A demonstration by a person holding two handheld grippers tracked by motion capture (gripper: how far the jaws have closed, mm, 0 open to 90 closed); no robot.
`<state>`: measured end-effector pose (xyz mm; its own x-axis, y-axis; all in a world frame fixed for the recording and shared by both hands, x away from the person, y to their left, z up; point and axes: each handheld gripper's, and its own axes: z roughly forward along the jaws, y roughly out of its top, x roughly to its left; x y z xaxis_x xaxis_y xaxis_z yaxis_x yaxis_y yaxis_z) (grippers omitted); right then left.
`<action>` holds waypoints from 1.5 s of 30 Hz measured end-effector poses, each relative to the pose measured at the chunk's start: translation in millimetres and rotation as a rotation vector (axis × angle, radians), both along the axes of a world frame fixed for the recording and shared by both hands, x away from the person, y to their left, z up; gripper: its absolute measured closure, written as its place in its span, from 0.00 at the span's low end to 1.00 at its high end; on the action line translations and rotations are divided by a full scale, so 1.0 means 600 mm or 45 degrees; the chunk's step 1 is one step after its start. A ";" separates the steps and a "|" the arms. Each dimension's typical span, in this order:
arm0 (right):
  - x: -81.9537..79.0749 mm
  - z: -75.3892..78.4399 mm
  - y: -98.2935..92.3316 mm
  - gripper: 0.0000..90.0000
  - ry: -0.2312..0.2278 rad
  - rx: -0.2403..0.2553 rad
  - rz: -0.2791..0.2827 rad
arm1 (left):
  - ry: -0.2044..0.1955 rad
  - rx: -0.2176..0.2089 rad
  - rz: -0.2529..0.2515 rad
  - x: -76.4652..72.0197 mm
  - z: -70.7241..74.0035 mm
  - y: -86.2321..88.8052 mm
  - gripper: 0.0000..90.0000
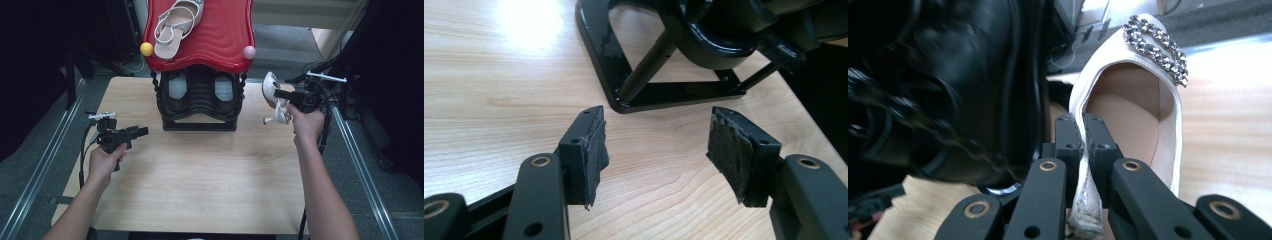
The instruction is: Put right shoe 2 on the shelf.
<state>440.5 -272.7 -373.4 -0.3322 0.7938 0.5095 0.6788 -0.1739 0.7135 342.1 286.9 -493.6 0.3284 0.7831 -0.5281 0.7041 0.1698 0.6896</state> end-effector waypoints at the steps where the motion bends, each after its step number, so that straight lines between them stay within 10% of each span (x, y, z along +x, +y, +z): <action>1: 0.002 0.008 0.001 0.98 -0.009 0.000 -0.001 | 0.001 -0.007 -0.002 0.000 0.000 0.000 0.45; 32: 0.019 0.294 0.068 0.98 -0.210 0.047 0.006 | -0.004 0.030 -0.016 0.000 0.003 -0.008 0.45; 45: 0.027 0.386 0.152 0.98 -0.315 0.020 0.070 | -0.009 0.035 -0.022 0.000 0.003 -0.008 0.45</action>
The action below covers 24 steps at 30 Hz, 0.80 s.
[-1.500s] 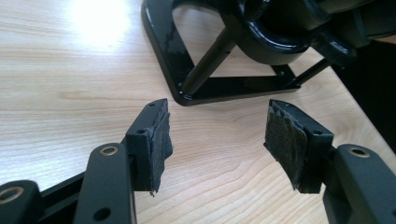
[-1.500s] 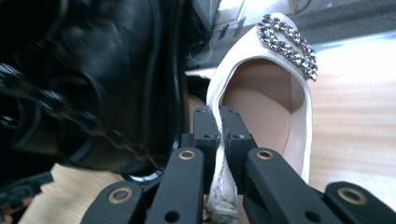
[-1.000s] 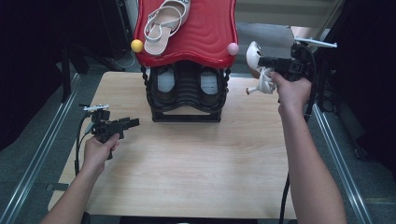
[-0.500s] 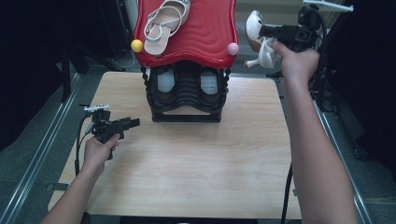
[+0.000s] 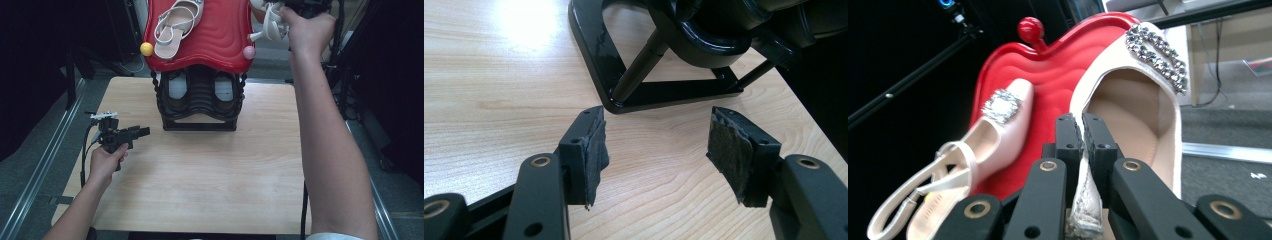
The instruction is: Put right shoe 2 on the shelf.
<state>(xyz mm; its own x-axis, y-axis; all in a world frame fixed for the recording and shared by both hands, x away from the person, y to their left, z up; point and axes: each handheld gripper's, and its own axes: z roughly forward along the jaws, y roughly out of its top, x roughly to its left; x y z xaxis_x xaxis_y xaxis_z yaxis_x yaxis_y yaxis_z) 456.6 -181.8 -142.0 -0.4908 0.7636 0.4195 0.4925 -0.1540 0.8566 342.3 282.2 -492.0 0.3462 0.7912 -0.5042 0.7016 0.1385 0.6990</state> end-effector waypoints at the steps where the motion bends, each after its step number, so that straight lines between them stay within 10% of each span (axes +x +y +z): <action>1: 0.001 0.001 0.008 0.98 -0.006 0.002 0.003 | 0.002 -0.002 0.002 0.000 0.000 -0.001 0.45; 24: 0.019 -0.036 0.115 0.98 -0.049 -0.123 0.094 | -0.005 -0.008 0.003 0.000 0.002 0.000 0.45</action>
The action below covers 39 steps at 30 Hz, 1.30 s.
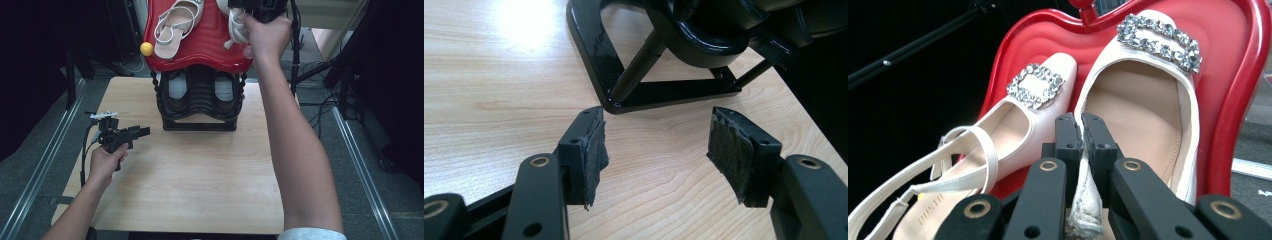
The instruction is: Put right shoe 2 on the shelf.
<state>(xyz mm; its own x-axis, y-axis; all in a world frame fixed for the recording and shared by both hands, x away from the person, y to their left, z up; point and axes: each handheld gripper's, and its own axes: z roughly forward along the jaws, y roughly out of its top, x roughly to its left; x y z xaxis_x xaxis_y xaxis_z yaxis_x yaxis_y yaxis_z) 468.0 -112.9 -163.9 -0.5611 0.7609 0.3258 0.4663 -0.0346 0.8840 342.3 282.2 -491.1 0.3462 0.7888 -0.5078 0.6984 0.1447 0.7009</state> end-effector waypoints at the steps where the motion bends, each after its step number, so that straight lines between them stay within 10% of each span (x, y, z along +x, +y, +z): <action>1: 0.000 -0.002 0.001 0.98 0.000 -0.005 0.002 | 0.000 -0.001 0.000 0.000 0.000 0.000 0.45; 25: 0.001 -0.038 0.033 0.96 0.026 -0.079 0.029 | 0.002 -0.005 -0.006 0.000 0.000 0.000 0.44; 39: -0.004 -0.027 0.021 0.77 -0.049 0.002 0.012 | 0.004 0.000 -0.007 -0.001 0.000 0.003 0.44</action>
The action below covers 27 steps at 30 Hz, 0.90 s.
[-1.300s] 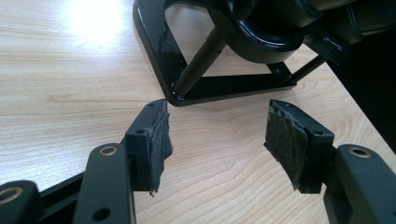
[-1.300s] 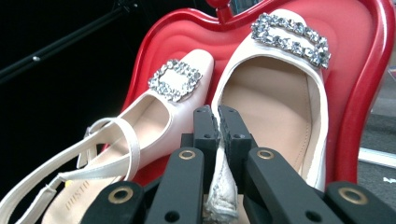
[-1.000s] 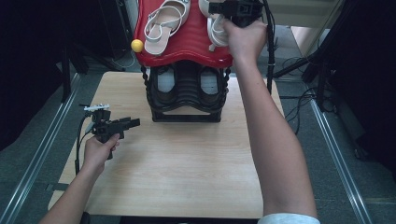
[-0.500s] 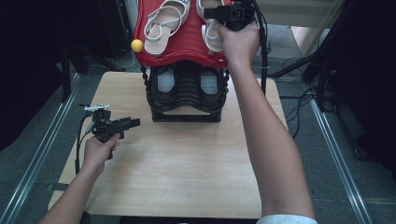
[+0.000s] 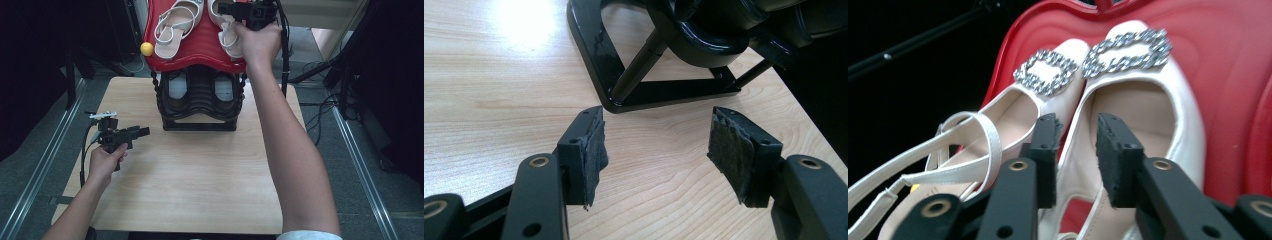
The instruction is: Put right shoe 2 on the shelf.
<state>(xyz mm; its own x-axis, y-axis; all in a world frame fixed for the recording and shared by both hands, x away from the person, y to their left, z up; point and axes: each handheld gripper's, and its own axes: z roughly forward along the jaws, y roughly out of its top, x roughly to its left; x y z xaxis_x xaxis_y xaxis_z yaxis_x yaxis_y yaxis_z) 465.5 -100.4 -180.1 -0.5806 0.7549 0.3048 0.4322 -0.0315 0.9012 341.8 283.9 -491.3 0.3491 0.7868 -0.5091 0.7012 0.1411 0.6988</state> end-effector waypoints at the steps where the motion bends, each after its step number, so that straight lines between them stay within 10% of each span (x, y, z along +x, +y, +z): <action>1: 0.000 0.003 -0.005 0.76 -0.003 0.014 -0.006 | 0.001 0.000 0.002 0.000 0.000 0.000 0.44; 27: -0.009 -0.017 -0.116 0.61 -0.021 0.010 -0.093 | 0.007 0.009 -0.012 0.003 -0.001 -0.004 0.44</action>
<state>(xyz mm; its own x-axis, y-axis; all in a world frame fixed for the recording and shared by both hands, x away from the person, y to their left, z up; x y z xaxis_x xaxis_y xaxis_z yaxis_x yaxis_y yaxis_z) 460.3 -169.9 -190.6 -0.5292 0.7930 0.3018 0.4134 -0.0697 0.9079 343.8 281.5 -492.1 0.3536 0.7871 -0.5054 0.7060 0.1299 0.6962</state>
